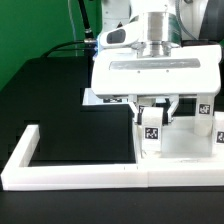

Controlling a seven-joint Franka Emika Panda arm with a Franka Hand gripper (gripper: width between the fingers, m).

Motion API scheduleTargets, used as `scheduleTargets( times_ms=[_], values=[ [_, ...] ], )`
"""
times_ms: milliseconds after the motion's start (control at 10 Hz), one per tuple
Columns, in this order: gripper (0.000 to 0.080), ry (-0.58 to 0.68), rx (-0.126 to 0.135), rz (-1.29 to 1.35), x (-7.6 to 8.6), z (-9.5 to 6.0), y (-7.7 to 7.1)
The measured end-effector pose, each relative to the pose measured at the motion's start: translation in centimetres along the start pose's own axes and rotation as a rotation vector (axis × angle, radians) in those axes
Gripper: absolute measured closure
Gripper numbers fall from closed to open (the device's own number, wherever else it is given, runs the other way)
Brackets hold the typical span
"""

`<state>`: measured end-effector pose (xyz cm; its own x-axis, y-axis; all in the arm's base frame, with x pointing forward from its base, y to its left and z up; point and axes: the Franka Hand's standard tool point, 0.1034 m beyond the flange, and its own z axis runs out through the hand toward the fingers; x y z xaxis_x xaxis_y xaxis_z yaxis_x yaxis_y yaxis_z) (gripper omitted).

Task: Assemble square table

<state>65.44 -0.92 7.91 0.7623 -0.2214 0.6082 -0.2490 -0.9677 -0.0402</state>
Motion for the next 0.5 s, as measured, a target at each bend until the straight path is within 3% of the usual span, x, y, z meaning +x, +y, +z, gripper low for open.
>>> scheduleTargets(
  times_ms=[500],
  values=[
    [0.0509, -0.006, 0.002, -0.001, -0.07, 0.29, -0.18]
  ],
)
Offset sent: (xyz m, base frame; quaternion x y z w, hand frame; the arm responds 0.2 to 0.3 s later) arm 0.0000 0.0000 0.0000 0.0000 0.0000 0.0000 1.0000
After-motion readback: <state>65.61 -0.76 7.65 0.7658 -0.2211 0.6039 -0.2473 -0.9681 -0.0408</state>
